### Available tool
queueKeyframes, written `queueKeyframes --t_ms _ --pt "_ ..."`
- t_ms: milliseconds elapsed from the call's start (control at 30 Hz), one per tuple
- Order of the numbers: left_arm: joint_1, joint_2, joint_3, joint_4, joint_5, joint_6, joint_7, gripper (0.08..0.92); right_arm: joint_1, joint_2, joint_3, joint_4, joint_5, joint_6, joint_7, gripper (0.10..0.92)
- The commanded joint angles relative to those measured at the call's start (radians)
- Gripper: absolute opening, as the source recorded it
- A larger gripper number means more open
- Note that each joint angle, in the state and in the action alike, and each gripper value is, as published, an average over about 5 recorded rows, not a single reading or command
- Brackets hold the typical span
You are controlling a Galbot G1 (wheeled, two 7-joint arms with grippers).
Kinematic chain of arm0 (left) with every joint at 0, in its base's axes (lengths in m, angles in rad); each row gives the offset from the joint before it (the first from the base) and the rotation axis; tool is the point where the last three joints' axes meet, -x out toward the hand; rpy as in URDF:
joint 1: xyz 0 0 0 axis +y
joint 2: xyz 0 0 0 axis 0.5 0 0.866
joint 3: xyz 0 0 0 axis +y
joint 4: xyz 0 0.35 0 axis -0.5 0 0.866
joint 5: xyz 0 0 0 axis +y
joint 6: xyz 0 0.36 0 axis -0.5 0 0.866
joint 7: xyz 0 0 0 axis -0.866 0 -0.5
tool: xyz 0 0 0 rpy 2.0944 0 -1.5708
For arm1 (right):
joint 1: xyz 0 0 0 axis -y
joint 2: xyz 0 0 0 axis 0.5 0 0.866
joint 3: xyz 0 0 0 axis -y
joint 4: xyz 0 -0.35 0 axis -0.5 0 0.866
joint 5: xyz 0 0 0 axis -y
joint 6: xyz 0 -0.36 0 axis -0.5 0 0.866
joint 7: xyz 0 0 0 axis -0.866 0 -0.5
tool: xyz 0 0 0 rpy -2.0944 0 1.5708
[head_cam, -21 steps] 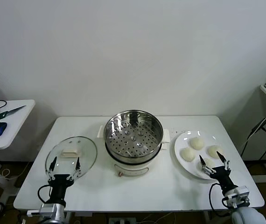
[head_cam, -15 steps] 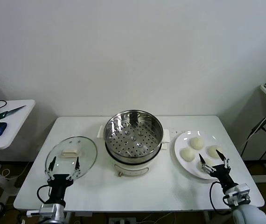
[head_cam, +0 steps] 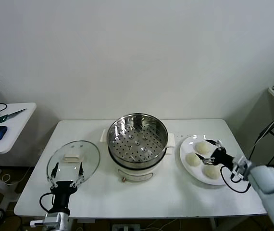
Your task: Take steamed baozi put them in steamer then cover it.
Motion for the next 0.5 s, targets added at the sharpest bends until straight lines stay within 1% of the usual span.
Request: queueKeyframes --t_ms 33,233,500 --pt "0.015 0.0 0.003 0.005 0.005 -0.02 -0.009 0.823 0.578 -0.131 -0.549 -0.282 -0.186 0.033 -0.287 0.823" --pt "0.008 0.003 -0.002 0.012 0.002 -0.017 -0.01 0.823 0.759 -0.049 -0.764 -0.436 -0.226 0.09 -0.322 0.823" --pt "-0.013 0.01 -0.012 0.021 0.0 -0.001 -0.009 0.823 0.801 0.118 -0.826 -0.577 -0.291 0.124 -0.349 0.823"
